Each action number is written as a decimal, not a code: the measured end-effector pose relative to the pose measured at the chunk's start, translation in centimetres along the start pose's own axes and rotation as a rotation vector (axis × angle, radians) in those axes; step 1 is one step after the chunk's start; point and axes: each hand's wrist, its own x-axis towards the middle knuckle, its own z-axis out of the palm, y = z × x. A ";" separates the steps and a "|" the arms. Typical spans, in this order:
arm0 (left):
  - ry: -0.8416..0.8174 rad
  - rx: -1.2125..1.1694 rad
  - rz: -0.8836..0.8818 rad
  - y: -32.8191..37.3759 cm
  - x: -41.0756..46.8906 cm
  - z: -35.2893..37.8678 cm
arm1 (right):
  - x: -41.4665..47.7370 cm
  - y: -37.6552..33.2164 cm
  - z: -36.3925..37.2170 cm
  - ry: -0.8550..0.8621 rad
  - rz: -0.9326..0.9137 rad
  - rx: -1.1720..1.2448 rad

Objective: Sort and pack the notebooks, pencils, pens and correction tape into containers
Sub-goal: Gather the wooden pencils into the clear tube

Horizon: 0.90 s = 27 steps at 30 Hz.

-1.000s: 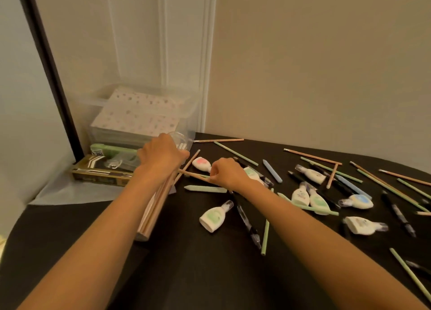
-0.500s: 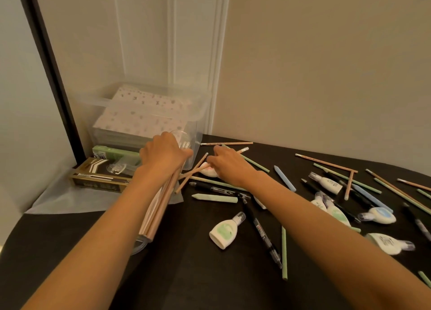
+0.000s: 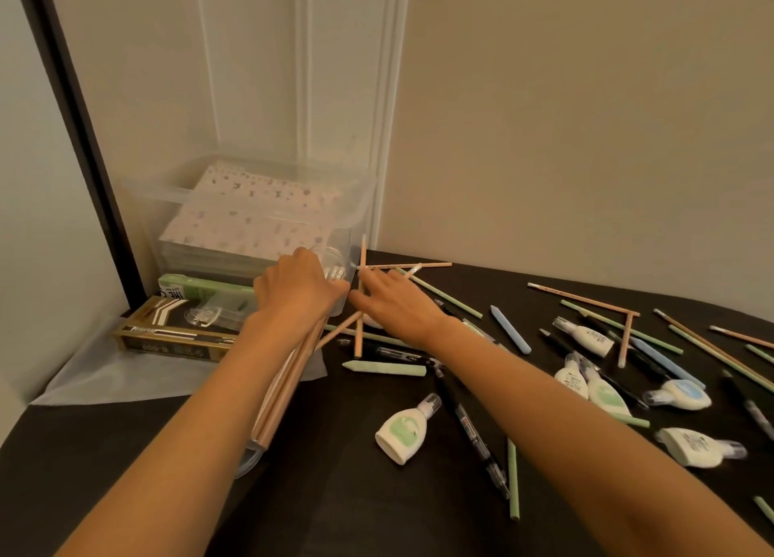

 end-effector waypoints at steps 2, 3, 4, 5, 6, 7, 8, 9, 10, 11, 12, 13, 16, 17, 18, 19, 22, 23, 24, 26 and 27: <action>-0.002 -0.005 0.028 0.8 -0.6 -0.1 | -1.8 1.3 -0.8 0.093 0.099 -0.098; -0.003 -0.009 0.042 1.3 -0.9 -0.1 | -2.7 2.2 -1.1 0.129 0.158 -0.141; -0.010 -0.013 0.057 1.8 -1.3 -0.1 | -3.7 2.9 -1.6 0.146 0.214 -0.180; -0.022 -0.015 0.077 2.5 -1.8 0.0 | -4.9 3.6 -2.4 0.135 0.271 -0.212; -0.042 -0.016 0.095 3.1 -2.2 0.1 | -6.0 4.2 -3.0 0.091 0.319 -0.212; -0.064 -0.015 0.120 3.9 -2.7 0.3 | -7.4 4.7 -3.8 0.015 0.365 -0.190; -0.089 -0.014 0.145 4.4 -3.2 0.5 | -8.5 5.1 -4.4 -0.090 0.413 -0.152; -0.107 -0.014 0.174 5.2 -3.9 0.7 | -9.8 5.5 -5.2 -0.142 0.463 -0.123; -0.120 -0.014 0.198 5.8 -4.4 1.0 | -10.8 5.9 -5.7 -0.159 0.515 -0.105; -0.129 -0.016 0.225 6.6 -5.2 1.2 | -12.0 6.1 -6.3 -0.160 0.565 -0.110; -0.135 -0.019 0.245 7.2 -5.8 1.4 | -12.9 6.4 -6.8 -0.151 0.601 -0.132; -0.141 -0.020 0.266 7.8 -6.3 1.5 | -13.6 6.6 -7.0 -0.147 0.631 -0.149; -0.164 -0.018 0.312 9.3 -7.7 2.1 | -15.9 7.4 -7.8 -0.135 0.724 -0.166; -0.177 -0.017 0.316 9.7 -8.0 2.2 | -16.6 7.7 -8.1 -0.136 0.769 -0.170; -0.189 -0.012 0.321 10.1 -8.5 2.2 | -17.6 7.9 -8.5 -0.132 0.814 -0.168; -0.199 -0.006 0.320 10.2 -8.7 2.3 | -17.9 8.0 -8.7 -0.123 0.846 -0.164; -0.221 -0.004 0.340 11.4 -9.8 2.4 | -18.9 7.5 -9.2 -0.106 0.825 -0.166; -0.229 -0.013 0.347 11.7 -10.1 2.4 | -18.8 7.0 -9.4 -0.105 0.783 -0.155; -0.236 -0.023 0.359 12.4 -10.5 2.6 | -19.0 6.4 -9.6 -0.111 0.738 -0.131; -0.241 -0.035 0.380 13.1 -11.1 2.8 | -19.0 5.7 -9.6 -0.118 0.662 -0.081; -0.239 -0.038 0.386 13.4 -11.3 2.8 | -19.1 5.3 -9.6 -0.117 0.625 -0.082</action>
